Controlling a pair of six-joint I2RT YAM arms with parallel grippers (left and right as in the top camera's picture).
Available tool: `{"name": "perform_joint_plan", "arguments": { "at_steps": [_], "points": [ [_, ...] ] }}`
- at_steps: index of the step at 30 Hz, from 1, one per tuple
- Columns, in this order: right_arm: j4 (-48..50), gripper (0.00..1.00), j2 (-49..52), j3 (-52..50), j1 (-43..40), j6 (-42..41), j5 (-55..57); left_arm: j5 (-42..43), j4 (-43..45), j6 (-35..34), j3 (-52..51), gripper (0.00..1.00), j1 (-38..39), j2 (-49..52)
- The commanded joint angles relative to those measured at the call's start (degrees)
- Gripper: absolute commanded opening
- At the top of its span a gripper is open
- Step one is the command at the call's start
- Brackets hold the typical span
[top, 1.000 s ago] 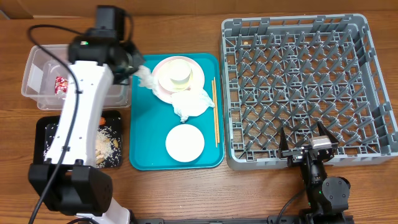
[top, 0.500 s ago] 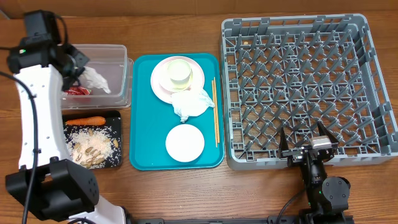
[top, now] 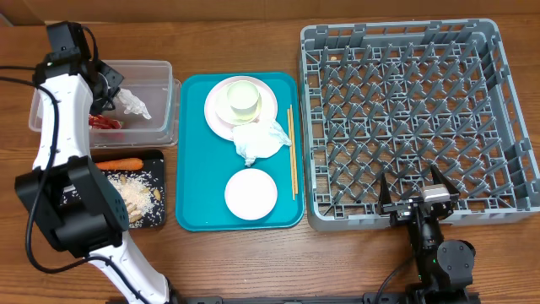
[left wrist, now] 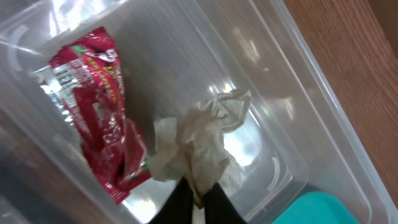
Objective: Sort waste into correct bins and load items into the dishwasher
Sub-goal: 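Carry the tissue left into the clear bin and release, then return the left gripper to the teal tray and grasp remaining tissue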
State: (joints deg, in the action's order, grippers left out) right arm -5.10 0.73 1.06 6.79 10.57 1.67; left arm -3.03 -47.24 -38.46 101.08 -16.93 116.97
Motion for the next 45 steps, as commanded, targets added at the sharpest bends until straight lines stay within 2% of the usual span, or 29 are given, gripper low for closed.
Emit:
{"name": "perform_joint_plan", "arguments": {
  "at_steps": [1, 2, 7, 9, 15, 20, 26, 31, 38, 45],
  "points": [
    [0.46, 1.00, -0.57, -0.61, -0.15, 0.00, -0.31, 1.14, 1.36, 0.79, 1.05, 0.20, -0.42, 0.28],
    [0.46, 1.00, -0.57, -0.61, -0.15, 0.00, -0.33, 1.14, 2.01, 0.83, 1.05, 0.31, -0.42, 0.26],
    [0.46, 1.00, -0.57, -0.61, -0.17, 0.00, -0.31, 1.44, 3.45, 2.32, 1.11, 0.53, -0.42, 0.24],
    [0.46, 1.00, -0.57, -0.61, -0.17, 0.00, -0.31, 3.50, 3.56, 4.57, 1.73, 0.57, -0.42, 0.22],
    [0.46, 1.00, -0.57, -0.61, -0.15, 0.00, -0.31, 12.94, -3.54, 9.86, 6.88, 0.59, -0.22, -1.49],
    [0.46, 1.00, -0.57, -0.61, -0.17, 0.00, -0.31, 13.62, -14.45, 10.38, 10.47, 0.58, 1.55, -6.19],
    [0.46, 1.00, -0.57, -0.61, -0.17, 0.00, -0.31, 14.27, -23.89, 16.52, 10.47, 0.62, 8.46, -12.09],
    [0.46, 1.00, -0.57, -0.61, -0.17, 0.00, -0.31, 13.99, -30.03, 19.21, 10.16, 0.66, 16.63, -12.07],
    [0.46, 1.00, -0.57, -0.61, -0.17, 0.00, -0.31, 13.81, -29.57, 19.12, 5.29, 0.67, 28.37, -11.87],
    [0.46, 1.00, -0.57, -0.61, -0.15, 0.00, -0.31, 9.60, -25.66, 16.59, -0.94, 0.76, 37.59, -10.99]
  ]
}}
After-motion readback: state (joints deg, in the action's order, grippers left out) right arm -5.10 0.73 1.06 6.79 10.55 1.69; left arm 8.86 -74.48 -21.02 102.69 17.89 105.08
